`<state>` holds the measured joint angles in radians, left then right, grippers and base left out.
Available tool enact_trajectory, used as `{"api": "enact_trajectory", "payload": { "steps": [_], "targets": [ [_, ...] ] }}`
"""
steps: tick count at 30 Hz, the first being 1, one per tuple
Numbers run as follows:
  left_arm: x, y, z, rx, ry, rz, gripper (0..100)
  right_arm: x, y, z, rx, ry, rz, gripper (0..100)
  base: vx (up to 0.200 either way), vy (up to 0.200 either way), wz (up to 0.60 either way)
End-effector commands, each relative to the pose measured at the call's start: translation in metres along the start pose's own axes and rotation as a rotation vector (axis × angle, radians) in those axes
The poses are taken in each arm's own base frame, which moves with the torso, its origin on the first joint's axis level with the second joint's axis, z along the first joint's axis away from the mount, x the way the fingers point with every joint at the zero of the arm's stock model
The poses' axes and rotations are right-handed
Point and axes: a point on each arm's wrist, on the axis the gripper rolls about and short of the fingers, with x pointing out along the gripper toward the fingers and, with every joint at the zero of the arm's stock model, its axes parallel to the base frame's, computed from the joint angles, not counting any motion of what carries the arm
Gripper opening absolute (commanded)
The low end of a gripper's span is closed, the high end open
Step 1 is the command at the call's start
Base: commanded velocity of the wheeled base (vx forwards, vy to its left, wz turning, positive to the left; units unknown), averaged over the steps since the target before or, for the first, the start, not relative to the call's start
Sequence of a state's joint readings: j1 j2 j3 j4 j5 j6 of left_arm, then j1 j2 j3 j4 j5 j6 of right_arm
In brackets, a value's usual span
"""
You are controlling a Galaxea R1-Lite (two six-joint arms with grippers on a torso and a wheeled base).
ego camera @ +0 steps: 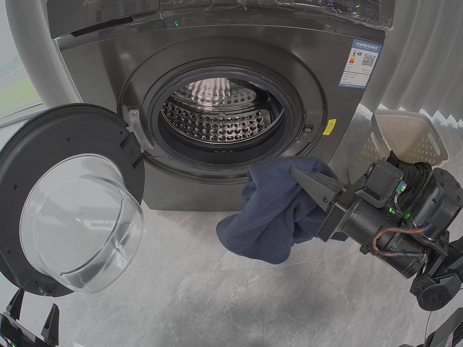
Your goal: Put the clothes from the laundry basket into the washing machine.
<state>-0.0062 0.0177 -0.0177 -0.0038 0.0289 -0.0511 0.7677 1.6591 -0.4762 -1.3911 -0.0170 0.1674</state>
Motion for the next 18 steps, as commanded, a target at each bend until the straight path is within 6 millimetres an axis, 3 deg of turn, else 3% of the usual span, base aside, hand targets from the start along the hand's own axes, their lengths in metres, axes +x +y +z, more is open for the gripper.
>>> {"api": "enact_trajectory", "payload": {
  "steps": [1, 7, 18],
  "targets": [
    [0.000, 0.000, -0.005, 0.004, 0.004, 0.000, 100, 0.012, -0.002, -0.006, 0.003, 0.007, -0.009, 0, 0.000, 0.000, 0.00],
    [0.000, 0.000, -0.005, 0.022, 0.001, -0.004, 100, 0.028, -0.003, -0.019, 0.007, 0.025, -0.033, 0, 0.000, 0.000, 0.00],
    [0.000, 0.000, -0.005, 0.033, -0.002, -0.011, 100, 0.054, 0.001, -0.020, 0.015, -0.050, -0.089, 0, 0.000, 0.000, 0.00]
  ]
}}
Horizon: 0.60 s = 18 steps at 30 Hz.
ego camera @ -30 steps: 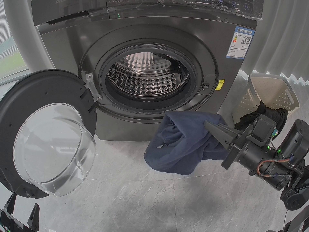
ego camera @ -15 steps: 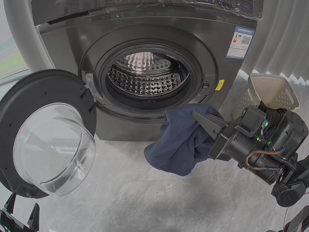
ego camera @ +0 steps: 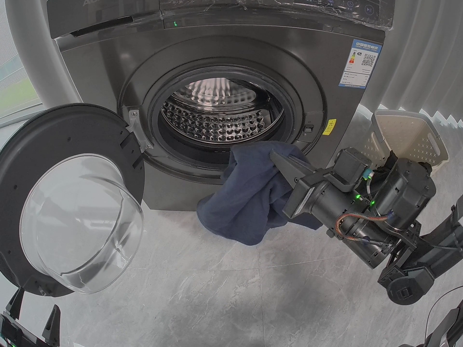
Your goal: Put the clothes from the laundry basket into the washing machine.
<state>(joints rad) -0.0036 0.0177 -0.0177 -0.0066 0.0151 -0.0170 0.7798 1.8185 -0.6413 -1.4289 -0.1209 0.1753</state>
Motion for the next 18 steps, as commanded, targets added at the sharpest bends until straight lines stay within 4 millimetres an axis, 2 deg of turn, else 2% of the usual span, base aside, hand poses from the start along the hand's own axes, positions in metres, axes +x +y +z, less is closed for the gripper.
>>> {"api": "enact_trajectory", "payload": {
  "steps": [1, 3, 4, 5, 7, 9, 13, 14, 18],
  "targets": [
    [-0.003, -0.001, 0.011, -0.031, -0.086, -0.020, 100, 0.015, 0.003, -0.003, 0.022, -0.033, -0.012, 0, 0.000, 0.000, 0.00],
    [-0.015, -0.003, 0.054, -0.081, -0.233, -0.106, 100, 0.017, 0.005, 0.000, 0.036, -0.052, -0.006, 0, 0.000, 0.000, 0.00],
    [-0.017, -0.004, 0.069, -0.101, -0.248, -0.171, 100, 0.018, 0.007, 0.000, 0.037, -0.055, 0.000, 0, 0.000, 0.000, 0.00],
    [-0.016, -0.005, 0.075, -0.110, -0.231, -0.225, 100, 0.019, 0.008, 0.001, 0.041, -0.060, 0.004, 0, 0.000, 0.000, 0.00],
    [-0.007, -0.008, 0.071, -0.112, -0.123, -0.319, 100, 0.021, 0.012, 0.004, 0.047, -0.079, 0.018, 0, 0.000, 0.000, 0.00],
    [0.013, -0.009, 0.059, -0.125, 0.040, -0.370, 100, 0.026, 0.014, 0.008, 0.064, -0.127, 0.031, 0, 0.000, 0.000, 0.00],
    [0.032, -0.011, 0.061, -0.132, 0.119, -0.435, 100, 0.031, 0.012, 0.007, 0.066, -0.144, 0.033, 0, 0.000, 0.000, 0.00],
    [0.048, -0.013, 0.067, -0.133, 0.152, -0.514, 100, 0.035, 0.012, 0.007, 0.066, -0.151, 0.032, 0, 0.000, 0.000, 0.00],
    [0.080, -0.021, 0.067, -0.131, 0.245, -0.613, 100, 0.039, 0.016, 0.006, 0.069, -0.152, 0.042, 0, 0.000, 0.000, 0.00]
  ]
}}
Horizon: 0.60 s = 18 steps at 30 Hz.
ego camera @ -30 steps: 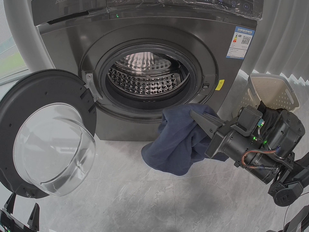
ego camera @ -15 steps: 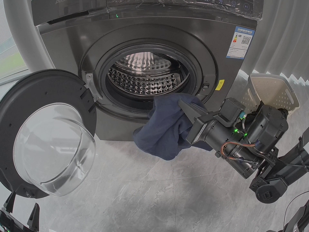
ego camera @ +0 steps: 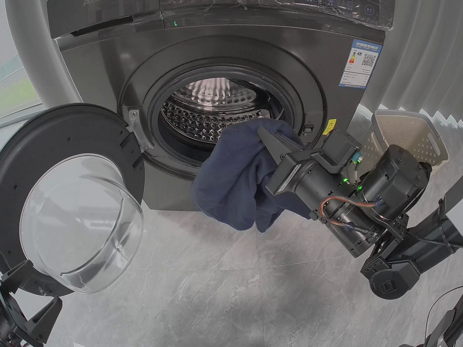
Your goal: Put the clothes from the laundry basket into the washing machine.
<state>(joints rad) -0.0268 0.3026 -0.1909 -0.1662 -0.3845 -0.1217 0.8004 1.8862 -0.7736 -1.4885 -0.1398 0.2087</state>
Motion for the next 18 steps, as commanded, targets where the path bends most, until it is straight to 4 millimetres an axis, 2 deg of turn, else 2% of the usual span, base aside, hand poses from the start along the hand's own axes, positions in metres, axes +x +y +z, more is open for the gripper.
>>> {"api": "enact_trajectory", "payload": {
  "steps": [1, 8, 9, 10, 18],
  "targets": [
    [0.065, 0.015, -0.003, -0.096, 0.272, -0.203, 100, 0.013, 0.005, -0.003, 0.015, -0.034, 0.020, 0, 0.000, 0.000, 0.00],
    [0.104, 0.008, 0.000, -0.106, 0.340, -0.343, 100, 0.013, 0.006, -0.001, 0.018, -0.037, 0.026, 0, 0.000, 0.000, 0.00],
    [0.104, 0.008, 0.000, -0.106, 0.340, -0.343, 100, 0.013, 0.006, -0.001, 0.018, -0.037, 0.026, 0, 0.000, 0.000, 0.00],
    [0.115, 0.008, -0.005, -0.114, 0.384, -0.343, 100, 0.009, 0.006, -0.002, 0.018, -0.032, 0.028, 0, 0.000, 0.000, 0.00],
    [0.158, 0.001, -0.026, -0.122, 0.467, -0.395, 100, 0.000, 0.003, 0.000, 0.012, -0.012, 0.037, 0, 0.000, 0.000, 0.00]
  ]
}}
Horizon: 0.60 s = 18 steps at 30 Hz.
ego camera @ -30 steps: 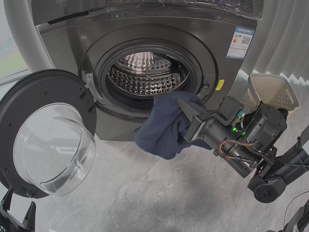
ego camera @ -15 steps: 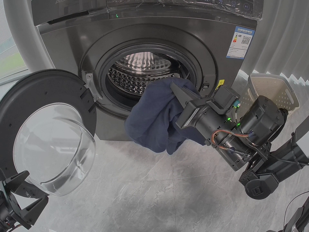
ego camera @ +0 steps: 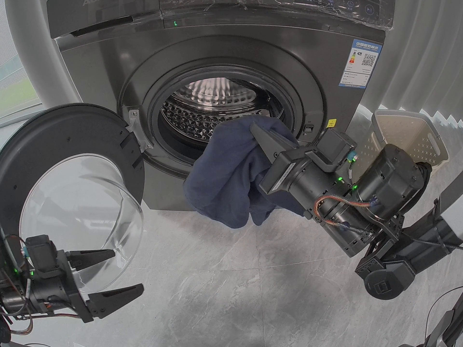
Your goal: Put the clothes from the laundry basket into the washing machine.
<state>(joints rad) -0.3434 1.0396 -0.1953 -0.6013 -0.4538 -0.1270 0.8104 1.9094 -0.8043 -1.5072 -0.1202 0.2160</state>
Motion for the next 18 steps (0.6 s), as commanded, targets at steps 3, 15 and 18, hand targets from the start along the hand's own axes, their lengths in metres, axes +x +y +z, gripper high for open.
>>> {"api": "enact_trajectory", "payload": {
  "steps": [3, 15, 18],
  "targets": [
    [0.071, 0.017, -0.005, -0.028, 0.117, -0.018, 100, -0.006, 0.001, 0.003, -0.001, 0.006, 0.006, 0, 0.000, 0.000, 0.00],
    [0.131, 0.041, -0.008, -0.039, 0.074, 0.022, 100, 0.001, 0.005, 0.011, 0.003, -0.025, 0.019, 0, 0.000, 0.000, 0.00],
    [0.139, 0.043, -0.010, -0.042, 0.060, 0.017, 100, 0.000, 0.005, 0.015, 0.001, -0.032, 0.022, 0, 0.000, 0.000, 0.00]
  ]
}}
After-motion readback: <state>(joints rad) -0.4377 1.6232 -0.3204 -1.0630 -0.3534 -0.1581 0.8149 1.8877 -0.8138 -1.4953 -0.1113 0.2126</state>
